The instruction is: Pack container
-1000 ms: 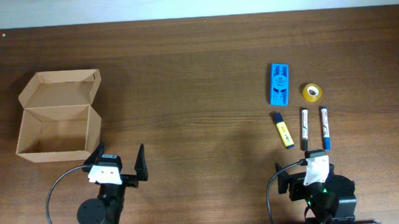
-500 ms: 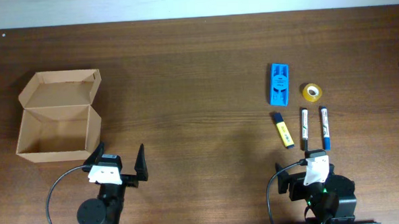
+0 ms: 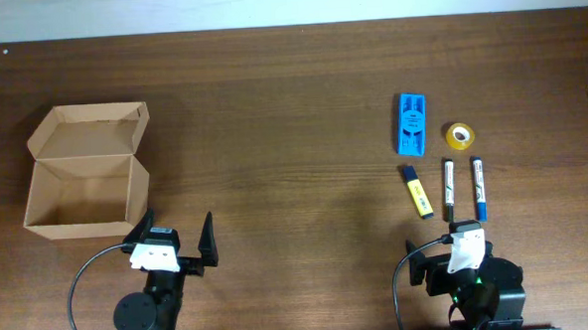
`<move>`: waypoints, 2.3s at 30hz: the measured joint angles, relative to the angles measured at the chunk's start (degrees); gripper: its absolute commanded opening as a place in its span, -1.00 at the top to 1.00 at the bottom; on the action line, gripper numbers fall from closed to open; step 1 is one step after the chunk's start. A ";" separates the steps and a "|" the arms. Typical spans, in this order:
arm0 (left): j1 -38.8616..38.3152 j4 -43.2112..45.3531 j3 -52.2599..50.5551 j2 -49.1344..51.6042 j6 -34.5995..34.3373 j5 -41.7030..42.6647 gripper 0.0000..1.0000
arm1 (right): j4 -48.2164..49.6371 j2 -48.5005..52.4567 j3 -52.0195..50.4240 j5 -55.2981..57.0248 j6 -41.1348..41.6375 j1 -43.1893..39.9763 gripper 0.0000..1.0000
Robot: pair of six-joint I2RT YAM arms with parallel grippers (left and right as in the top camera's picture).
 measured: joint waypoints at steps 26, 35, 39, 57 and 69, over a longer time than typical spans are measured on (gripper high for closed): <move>0.00 -4.22 2.10 6.93 0.00 2.40 -1.00 | 8.81 0.15 0.00 -3.08 2.58 0.00 -0.99; 0.00 -9.33 22.69 32.02 4.11 2.67 -1.00 | 13.97 15.85 6.93 -4.35 8.50 0.00 -0.99; 0.00 -16.83 40.24 47.71 5.42 2.49 -1.00 | 8.37 31.01 21.42 -4.76 7.67 0.00 -0.99; 0.00 -45.20 91.12 75.93 6.23 6.05 -0.99 | -24.28 71.91 81.68 -5.16 2.32 -0.37 -0.98; 0.37 -51.63 91.17 76.54 4.24 -1.49 -1.00 | -28.92 88.76 81.96 -0.68 7.43 -21.22 -0.99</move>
